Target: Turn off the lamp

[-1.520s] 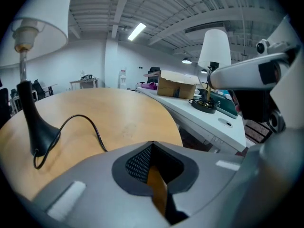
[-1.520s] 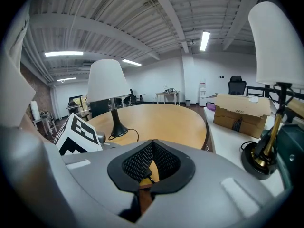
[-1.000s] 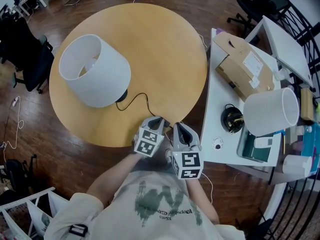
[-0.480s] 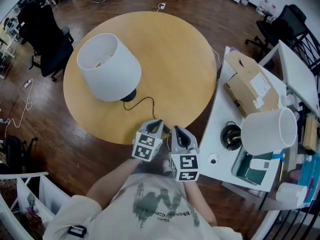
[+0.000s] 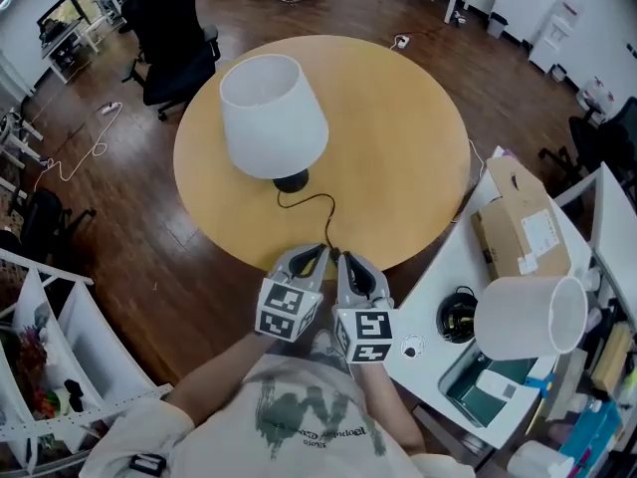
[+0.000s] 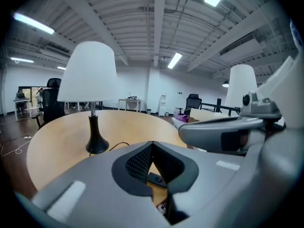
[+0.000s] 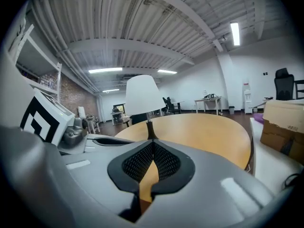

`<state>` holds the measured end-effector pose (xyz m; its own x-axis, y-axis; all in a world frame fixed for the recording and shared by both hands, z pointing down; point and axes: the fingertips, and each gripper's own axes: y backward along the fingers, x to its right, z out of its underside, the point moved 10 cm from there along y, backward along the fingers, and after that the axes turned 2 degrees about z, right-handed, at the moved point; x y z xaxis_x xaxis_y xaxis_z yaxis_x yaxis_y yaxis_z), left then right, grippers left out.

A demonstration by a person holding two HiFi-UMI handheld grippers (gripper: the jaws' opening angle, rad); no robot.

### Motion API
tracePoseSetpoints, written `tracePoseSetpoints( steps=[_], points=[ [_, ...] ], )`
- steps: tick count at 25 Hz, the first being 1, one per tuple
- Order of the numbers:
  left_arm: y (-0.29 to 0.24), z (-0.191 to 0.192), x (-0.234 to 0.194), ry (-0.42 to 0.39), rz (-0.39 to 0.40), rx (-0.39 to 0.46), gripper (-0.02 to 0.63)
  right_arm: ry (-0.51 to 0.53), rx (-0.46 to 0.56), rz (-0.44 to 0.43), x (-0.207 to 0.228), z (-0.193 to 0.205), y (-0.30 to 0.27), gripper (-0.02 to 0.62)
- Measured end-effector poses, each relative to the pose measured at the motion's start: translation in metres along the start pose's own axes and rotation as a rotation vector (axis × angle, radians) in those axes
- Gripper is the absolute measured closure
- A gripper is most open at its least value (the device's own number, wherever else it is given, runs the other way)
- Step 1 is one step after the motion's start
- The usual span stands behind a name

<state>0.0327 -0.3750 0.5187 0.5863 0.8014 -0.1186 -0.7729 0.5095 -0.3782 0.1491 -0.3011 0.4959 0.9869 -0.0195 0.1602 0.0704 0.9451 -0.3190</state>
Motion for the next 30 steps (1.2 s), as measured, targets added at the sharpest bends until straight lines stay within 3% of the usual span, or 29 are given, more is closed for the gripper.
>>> tracePoseSetpoints(
  steps=[5, 11, 18, 30],
  points=[
    [0.046, -0.024, -0.004, 0.031, -0.089, 0.112, 0.606, 0.031, 0.046, -0.080, -0.025, -0.017, 0.004, 0.595],
    [0.102, -0.034, -0.008, 0.057, -0.130, 0.210, 0.606, 0.108, 0.081, -0.115, -0.067, -0.024, 0.020, 0.595],
    [0.166, -0.022, -0.010, 0.085, -0.152, 0.245, 0.606, 0.173, 0.080, -0.155, -0.126, -0.028, 0.053, 0.595],
    [0.247, 0.009, 0.017, 0.101, -0.127, 0.301, 0.606, 0.204, 0.125, -0.096, -0.183, -0.007, 0.125, 0.595]
  ],
)
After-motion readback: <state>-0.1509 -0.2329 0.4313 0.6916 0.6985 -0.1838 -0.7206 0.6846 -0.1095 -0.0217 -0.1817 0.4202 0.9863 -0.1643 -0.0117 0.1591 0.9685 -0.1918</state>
